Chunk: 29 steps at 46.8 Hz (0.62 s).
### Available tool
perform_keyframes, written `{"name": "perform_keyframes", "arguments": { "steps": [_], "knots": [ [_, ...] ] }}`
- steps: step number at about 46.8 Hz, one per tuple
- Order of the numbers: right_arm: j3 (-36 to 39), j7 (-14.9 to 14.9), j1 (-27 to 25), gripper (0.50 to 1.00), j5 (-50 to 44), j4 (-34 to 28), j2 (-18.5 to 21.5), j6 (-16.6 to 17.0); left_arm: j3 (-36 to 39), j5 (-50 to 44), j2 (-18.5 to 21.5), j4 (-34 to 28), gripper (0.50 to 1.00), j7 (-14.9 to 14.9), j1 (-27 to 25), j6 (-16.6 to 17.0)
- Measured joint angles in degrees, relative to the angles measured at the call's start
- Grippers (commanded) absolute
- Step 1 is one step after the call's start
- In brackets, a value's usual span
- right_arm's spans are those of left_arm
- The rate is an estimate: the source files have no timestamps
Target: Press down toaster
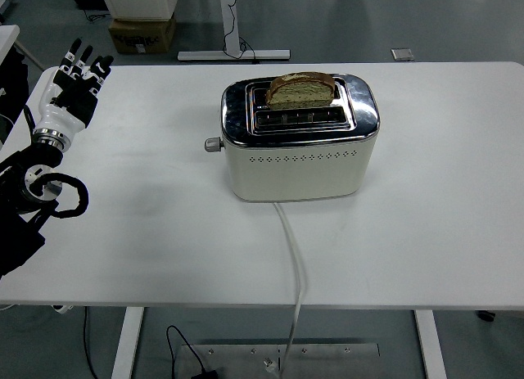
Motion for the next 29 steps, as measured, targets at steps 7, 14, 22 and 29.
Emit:
{"name": "perform_keyframes", "arguments": {
  "steps": [7, 14, 22, 29],
  "knots": [
    [0.00, 0.00, 0.00, 0.998, 0.01, 0.00, 0.00, 0.01, 0.00, -0.56, -0.34, 0.01, 1.000, 0.00, 0.00, 0.00],
    [0.04, 0.01, 0.00, 0.998, 0.03, 0.01, 0.00, 0.04, 0.05, -0.56, -1.38, 0.05, 1.000, 0.00, 0.00, 0.00],
    [0.03, -0.17, 0.05, 0.998, 0.05, 0.11, 0.00, 0.19, 0.06, -0.57, -3.22, 0.97, 1.000, 0.00, 0.05, 0.00],
    [0.07, -0.18, 0.09, 0.998, 0.06, 0.06, 0.00, 0.11, 0.03, -0.56, -4.07, 2.05, 1.000, 0.00, 0.27, -0.07]
  ]
}}
